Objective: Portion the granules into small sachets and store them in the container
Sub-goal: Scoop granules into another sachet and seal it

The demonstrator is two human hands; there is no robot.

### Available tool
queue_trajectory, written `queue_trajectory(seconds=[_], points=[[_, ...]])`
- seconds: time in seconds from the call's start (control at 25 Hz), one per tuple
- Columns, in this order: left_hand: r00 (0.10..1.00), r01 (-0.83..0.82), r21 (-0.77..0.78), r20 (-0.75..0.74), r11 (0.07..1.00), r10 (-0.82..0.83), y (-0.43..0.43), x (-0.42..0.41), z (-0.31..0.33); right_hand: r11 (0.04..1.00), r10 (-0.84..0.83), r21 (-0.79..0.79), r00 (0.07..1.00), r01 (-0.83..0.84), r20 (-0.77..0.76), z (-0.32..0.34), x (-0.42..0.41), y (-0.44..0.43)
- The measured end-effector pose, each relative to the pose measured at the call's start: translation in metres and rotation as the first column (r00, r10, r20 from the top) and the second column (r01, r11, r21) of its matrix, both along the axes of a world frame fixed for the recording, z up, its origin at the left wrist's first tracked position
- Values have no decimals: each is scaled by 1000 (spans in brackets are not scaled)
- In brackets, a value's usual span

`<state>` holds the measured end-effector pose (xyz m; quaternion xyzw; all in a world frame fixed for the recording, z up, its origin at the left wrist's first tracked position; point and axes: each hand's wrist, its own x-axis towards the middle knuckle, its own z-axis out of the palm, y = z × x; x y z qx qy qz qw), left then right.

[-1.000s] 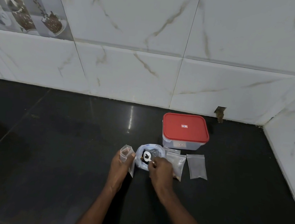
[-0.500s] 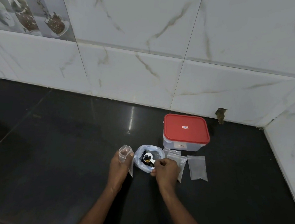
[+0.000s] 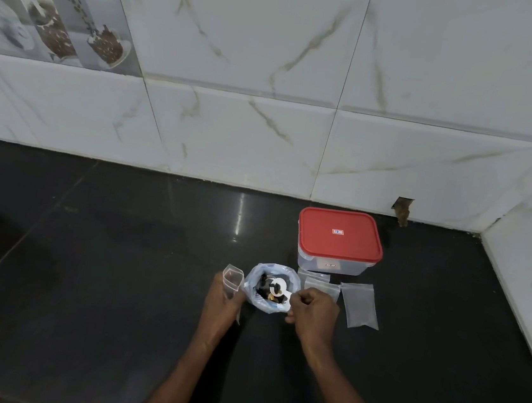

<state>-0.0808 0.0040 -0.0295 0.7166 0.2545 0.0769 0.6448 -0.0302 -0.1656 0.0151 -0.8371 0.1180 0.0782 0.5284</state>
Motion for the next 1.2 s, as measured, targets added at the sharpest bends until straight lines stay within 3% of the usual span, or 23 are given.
queue_trajectory(seconds=[0.12,0.36,0.52,0.56,0.64,0.72,0.76,0.84,0.96,1.04,1.16,1.2], points=[[996,70,-18,-54,997,-71,3,-1,-4,1000,-7,8,1000,7,7,1,0,-1],[996,84,109,-31,991,-81,9,-2,-10,991,-63,117,997,58,35,12,3,-8],[995,98,181,-7,979,-98,7,-1,-10,989,28,131,968,-62,249,34,-5,-1],[995,99,191,4,977,-102,6,0,-9,992,77,65,920,-110,384,36,-8,3],[994,96,203,26,974,-104,2,-1,-5,953,300,-229,701,-197,647,29,-16,9],[994,93,202,44,975,-103,0,-1,-2,801,586,-564,456,-201,670,10,-23,13],[993,94,197,54,976,-107,0,-1,-1,728,670,-662,390,-179,632,1,-26,13],[992,93,196,63,976,-107,0,-1,-3,691,702,-711,357,-131,616,-6,-30,11],[994,78,203,65,976,-93,-1,0,-3,722,673,-688,310,-75,672,-10,-30,8],[993,79,200,72,977,-95,-1,0,-5,772,617,-621,386,-133,686,-10,-27,6],[995,73,164,56,984,-83,4,-1,-11,925,333,-354,746,-139,577,-7,-13,-1],[996,62,144,51,988,-70,6,-3,-13,927,301,-354,810,-125,503,-9,-8,-5]])
